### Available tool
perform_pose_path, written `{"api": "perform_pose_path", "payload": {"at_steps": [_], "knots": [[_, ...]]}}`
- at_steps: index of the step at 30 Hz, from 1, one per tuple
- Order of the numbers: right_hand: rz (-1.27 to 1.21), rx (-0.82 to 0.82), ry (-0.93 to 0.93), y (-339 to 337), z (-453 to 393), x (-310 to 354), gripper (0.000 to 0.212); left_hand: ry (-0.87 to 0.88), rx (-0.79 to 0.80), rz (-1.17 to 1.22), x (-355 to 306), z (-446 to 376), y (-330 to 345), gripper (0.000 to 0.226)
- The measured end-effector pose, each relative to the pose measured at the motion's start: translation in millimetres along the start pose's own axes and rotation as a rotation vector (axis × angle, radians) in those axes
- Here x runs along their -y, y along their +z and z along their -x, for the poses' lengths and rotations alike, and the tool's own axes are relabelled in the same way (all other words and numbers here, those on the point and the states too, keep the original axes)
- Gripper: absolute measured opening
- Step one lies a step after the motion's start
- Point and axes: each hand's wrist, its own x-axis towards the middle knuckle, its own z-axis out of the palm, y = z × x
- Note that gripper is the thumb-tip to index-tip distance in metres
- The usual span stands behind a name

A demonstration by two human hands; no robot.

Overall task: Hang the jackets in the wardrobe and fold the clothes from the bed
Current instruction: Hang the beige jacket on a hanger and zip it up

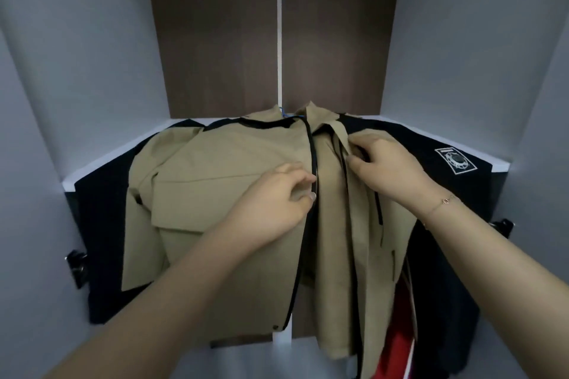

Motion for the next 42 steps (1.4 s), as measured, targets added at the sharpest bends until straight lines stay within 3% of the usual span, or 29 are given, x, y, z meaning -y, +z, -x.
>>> {"api": "perform_pose_path", "payload": {"at_steps": [3, 6, 8, 11, 15, 19, 24, 29, 30, 35, 38, 42], "knots": [[-0.068, -0.04, 0.0, 9.2, 46.0, 6.5, 0.042, -0.015, -0.067, 0.121, -5.2, 39.0, 20.5, 0.033], [-0.246, -0.135, 0.054, 24.0, 103.4, 8.2, 0.035, -0.131, -0.044, 0.347, -6.1, 78.2, 50.4, 0.026], [-0.365, -0.199, 0.105, 41.2, 144.3, 5.0, 0.025, -0.283, 0.027, 0.537, -1.1, 107.0, 74.1, 0.023], [-0.571, -0.134, 0.285, 78.3, 200.2, -6.1, 0.025, -0.546, 0.094, 0.796, 15.1, 149.0, 115.2, 0.021], [-0.676, -0.021, 0.559, 135.1, 259.6, -25.1, 0.025, -0.93, 0.029, 1.135, 40.9, 191.8, 167.0, 0.018], [-0.664, -0.129, 0.738, 173.3, 286.2, -35.5, 0.036, -1.183, -0.122, 1.462, 62.5, 199.3, 202.6, 0.029], [-0.639, -0.224, 0.899, 206.8, 288.9, -50.0, 0.052, -1.187, -0.255, 1.613, 85.6, 177.4, 214.9, 0.035], [-0.752, -0.027, 1.022, 229.9, 292.7, -75.1, 0.019, -1.075, -0.304, 1.638, 99.0, 156.8, 212.3, 0.026], [-0.783, -0.015, 1.053, 231.7, 295.5, -78.5, 0.025, -1.053, -0.305, 1.629, 98.9, 156.3, 211.3, 0.026], [-0.95, -0.112, 1.166, 222.3, 310.0, -79.7, 0.032, -0.954, -0.265, 1.483, 88.9, 180.5, 204.2, 0.035], [-1.089, -0.094, 1.178, 207.1, 316.2, -69.8, 0.027, -0.912, -0.22, 1.385, 74.1, 203.4, 199.0, 0.027], [-1.265, -0.081, 1.196, 185.4, 318.8, -50.3, 0.028, -0.828, -0.23, 1.164, 52.7, 218.8, 190.0, 0.032]]}}
